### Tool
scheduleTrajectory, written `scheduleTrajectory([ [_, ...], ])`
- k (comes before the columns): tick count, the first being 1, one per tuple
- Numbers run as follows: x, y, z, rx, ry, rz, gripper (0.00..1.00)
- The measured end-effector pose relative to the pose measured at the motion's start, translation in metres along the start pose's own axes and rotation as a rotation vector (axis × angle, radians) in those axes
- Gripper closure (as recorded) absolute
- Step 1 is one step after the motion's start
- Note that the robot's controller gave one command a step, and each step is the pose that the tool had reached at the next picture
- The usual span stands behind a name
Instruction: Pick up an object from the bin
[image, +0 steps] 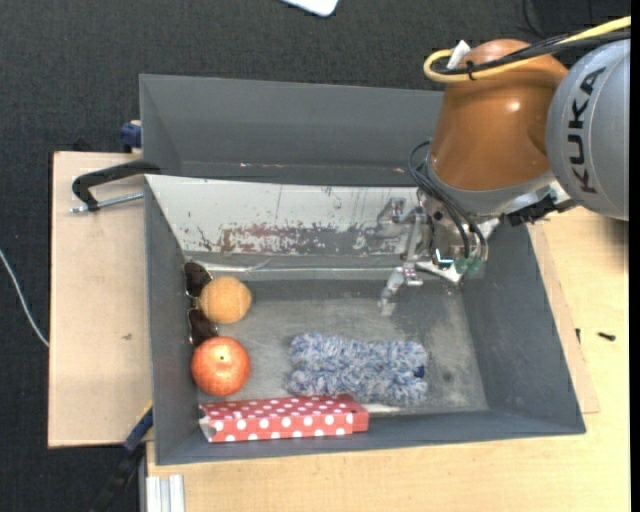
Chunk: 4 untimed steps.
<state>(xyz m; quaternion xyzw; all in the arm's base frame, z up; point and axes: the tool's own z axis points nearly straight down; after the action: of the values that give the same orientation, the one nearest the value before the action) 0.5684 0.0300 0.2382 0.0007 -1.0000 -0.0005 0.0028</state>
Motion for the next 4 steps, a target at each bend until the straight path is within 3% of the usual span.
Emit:
scheduleTrajectory([
  [1,-0.001,0.000,-0.005,0.000,-0.009,0.001,0.00],
  [2,-0.001,0.011,0.035,0.000,-0.016,-0.001,0.00],
  [3,0.021,0.009,0.102,0.000,-0.011,-0.143,0.00],
  [4,0.038,0.005,0.158,0.001,0.002,-0.265,1.00],
])
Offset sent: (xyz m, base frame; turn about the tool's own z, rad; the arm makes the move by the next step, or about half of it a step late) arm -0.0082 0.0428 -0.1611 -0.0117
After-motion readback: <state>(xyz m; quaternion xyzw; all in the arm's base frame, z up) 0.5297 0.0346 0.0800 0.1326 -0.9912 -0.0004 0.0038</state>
